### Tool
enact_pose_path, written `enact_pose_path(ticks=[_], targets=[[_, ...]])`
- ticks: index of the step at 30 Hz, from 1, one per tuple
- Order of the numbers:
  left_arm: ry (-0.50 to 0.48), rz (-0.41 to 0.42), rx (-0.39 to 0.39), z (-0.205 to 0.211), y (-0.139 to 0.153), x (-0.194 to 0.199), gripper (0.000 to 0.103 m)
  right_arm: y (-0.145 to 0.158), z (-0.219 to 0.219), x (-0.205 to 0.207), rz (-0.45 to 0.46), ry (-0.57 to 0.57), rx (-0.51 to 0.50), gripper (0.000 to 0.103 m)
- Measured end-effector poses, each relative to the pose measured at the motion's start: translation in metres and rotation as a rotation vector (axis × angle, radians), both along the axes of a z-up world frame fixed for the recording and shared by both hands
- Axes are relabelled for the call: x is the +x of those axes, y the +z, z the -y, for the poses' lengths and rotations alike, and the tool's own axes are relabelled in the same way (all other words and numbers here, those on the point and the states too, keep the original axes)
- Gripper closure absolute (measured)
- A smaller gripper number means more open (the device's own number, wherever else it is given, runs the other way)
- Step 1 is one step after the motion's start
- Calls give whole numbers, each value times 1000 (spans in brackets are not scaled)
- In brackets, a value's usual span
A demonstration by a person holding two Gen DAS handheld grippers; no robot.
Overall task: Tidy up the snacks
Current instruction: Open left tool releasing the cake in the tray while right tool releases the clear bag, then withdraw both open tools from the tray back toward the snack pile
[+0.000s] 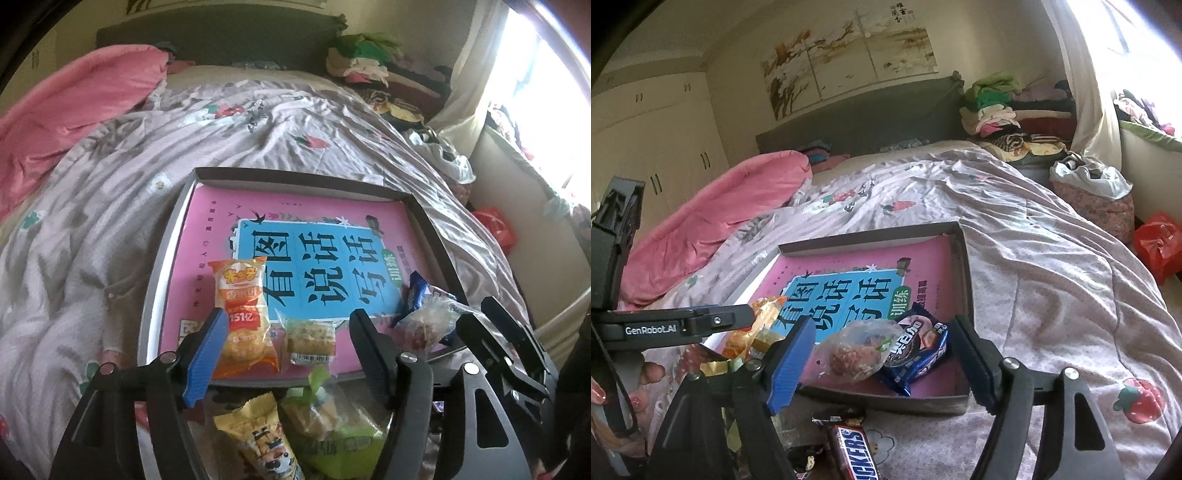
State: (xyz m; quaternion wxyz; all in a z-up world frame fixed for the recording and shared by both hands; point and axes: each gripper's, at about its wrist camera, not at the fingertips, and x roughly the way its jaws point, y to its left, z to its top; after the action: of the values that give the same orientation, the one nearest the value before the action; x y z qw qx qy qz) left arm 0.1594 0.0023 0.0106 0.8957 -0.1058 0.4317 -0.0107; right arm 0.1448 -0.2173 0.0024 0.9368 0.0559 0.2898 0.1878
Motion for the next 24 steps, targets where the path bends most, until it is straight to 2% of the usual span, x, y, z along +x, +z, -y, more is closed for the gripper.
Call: enact_pose_path(ticks=[15, 24], targets=[[51, 14, -42, -28, 13, -24, 29, 6, 10, -6, -6, -17, 26, 28], [71, -5, -48, -40, 10, -37, 29, 8, 16, -13, -28, -42, 25, 28]])
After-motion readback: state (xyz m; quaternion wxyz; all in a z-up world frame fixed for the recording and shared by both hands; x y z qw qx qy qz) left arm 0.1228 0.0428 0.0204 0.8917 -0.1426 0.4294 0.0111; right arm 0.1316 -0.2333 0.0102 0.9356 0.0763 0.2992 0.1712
